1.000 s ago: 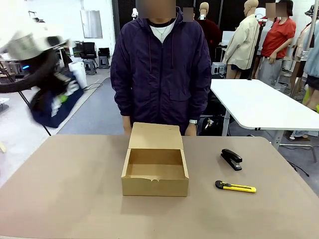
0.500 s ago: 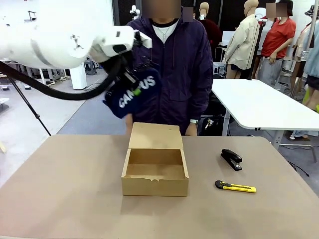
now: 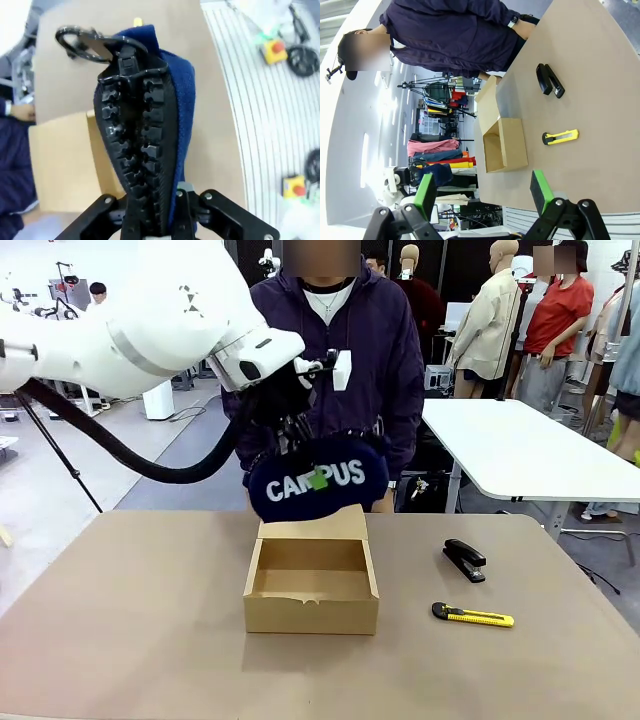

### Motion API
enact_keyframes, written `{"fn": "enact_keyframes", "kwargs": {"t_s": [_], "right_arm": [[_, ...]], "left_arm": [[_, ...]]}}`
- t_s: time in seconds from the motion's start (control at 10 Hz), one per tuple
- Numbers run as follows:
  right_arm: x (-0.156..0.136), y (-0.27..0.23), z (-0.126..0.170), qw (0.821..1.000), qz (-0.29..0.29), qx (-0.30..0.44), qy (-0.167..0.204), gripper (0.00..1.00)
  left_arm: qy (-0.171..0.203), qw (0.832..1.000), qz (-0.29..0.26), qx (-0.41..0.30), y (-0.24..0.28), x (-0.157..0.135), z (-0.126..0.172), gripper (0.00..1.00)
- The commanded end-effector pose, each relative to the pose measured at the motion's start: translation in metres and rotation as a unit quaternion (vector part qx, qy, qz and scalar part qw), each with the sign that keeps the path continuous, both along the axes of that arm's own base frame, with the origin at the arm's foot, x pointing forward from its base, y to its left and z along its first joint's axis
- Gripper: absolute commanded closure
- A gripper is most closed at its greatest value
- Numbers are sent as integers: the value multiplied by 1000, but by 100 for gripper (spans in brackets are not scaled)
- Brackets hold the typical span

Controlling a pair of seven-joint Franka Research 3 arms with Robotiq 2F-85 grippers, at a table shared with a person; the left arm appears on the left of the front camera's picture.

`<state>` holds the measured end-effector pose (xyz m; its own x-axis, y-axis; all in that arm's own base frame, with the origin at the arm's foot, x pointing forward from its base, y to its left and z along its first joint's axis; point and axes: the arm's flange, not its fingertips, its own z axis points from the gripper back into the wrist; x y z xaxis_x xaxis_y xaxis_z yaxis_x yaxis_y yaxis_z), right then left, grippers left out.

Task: Pack the items into the box.
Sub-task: Pick up the item indicated by the person and place it inside the Mailer Box.

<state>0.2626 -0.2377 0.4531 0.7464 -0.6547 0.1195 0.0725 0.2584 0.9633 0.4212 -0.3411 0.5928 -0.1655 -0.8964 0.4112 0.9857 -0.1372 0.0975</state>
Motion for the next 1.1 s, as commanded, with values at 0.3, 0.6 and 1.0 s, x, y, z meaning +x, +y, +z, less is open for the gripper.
{"fn": "enact_keyframes", "kwargs": {"t_s": [0.3, 0.6, 1.0], "right_arm": [[2, -2, 3, 1000, 0, 2, -13, 0], [2, -2, 3, 1000, 0, 2, -13, 0], [2, -2, 3, 1000, 0, 2, -13, 0]], "left_arm": [[0, 1000, 0, 0, 0, 0, 0, 100], [-34, 995, 57, 74, -22, 39, -36, 100], [-17, 992, 24, 123, -55, 70, -107, 100]]}}
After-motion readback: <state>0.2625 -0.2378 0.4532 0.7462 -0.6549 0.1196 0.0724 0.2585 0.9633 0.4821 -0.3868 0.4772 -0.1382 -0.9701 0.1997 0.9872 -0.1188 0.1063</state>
